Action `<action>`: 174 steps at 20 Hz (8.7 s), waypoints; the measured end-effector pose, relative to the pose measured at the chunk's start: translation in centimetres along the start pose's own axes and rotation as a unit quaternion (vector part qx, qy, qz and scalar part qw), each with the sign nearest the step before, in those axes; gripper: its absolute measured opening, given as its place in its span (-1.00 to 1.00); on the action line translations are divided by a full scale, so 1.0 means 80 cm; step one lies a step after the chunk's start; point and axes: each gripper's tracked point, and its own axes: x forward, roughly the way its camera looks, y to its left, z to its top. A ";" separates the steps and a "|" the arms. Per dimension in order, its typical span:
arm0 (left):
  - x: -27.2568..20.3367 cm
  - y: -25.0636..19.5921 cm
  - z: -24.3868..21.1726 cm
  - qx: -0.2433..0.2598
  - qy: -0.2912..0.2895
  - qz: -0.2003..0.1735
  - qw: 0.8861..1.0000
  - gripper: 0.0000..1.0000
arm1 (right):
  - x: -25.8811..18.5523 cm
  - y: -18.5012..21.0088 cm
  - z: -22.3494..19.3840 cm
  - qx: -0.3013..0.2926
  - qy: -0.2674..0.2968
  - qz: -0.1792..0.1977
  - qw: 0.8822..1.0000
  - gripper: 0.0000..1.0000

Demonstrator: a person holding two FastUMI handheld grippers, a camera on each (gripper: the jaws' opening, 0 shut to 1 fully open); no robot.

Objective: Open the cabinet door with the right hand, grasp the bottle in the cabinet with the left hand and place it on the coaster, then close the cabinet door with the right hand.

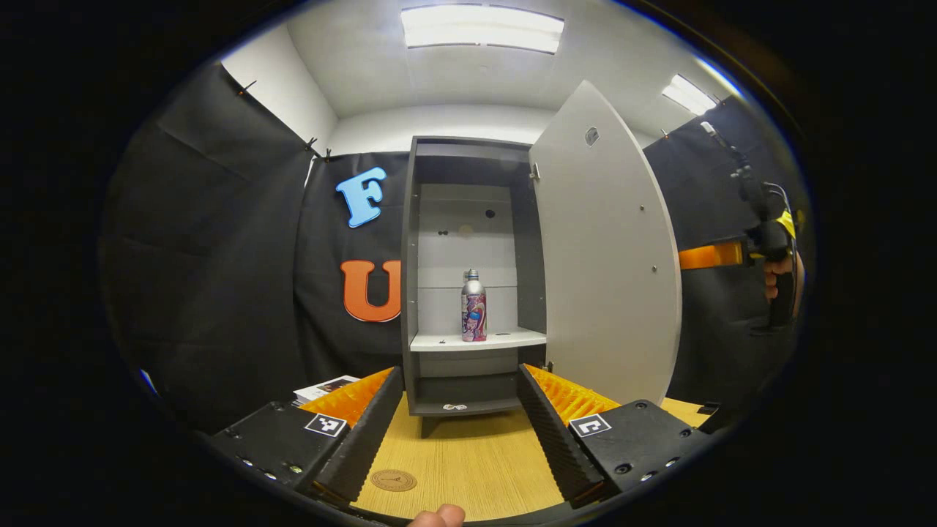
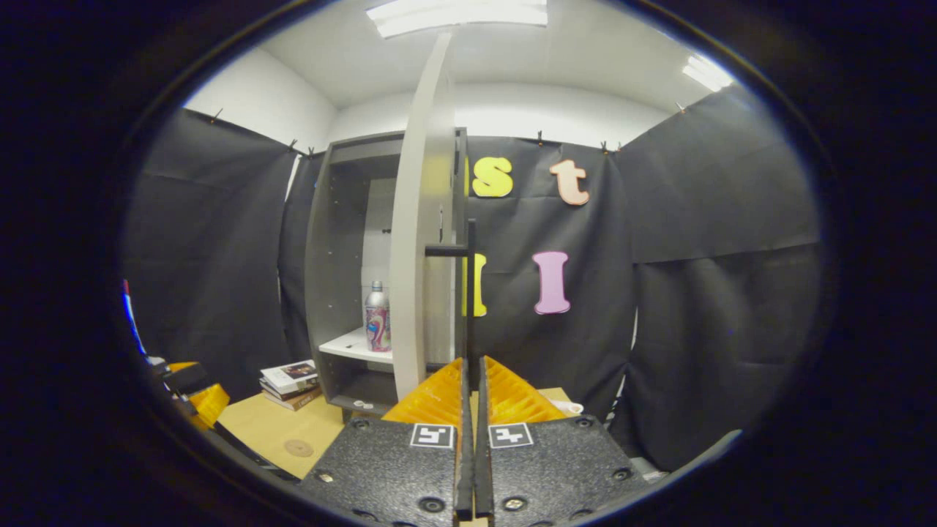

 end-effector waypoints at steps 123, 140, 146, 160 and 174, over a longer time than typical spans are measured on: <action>0.122 0.160 -0.184 0.002 0.020 0.159 0.987 0.94 | -0.041 -0.061 -0.015 0.077 0.015 -0.095 0.992 0.54; 0.055 0.088 -0.030 0.003 0.034 0.055 0.998 0.94 | 0.048 -0.052 0.025 0.083 -0.023 -0.048 0.995 0.53; 0.045 0.065 -0.032 0.005 0.033 0.037 0.999 0.94 | 0.045 -0.035 0.029 0.043 -0.025 -0.035 0.998 0.48; 0.025 0.066 -0.034 -0.020 0.042 0.032 0.998 0.94 | 0.073 0.138 0.031 0.054 -0.004 0.125 0.991 0.47; 0.022 0.109 -0.040 -0.012 0.050 0.072 0.996 0.94 | 0.251 0.352 0.037 0.063 0.010 0.221 0.973 0.48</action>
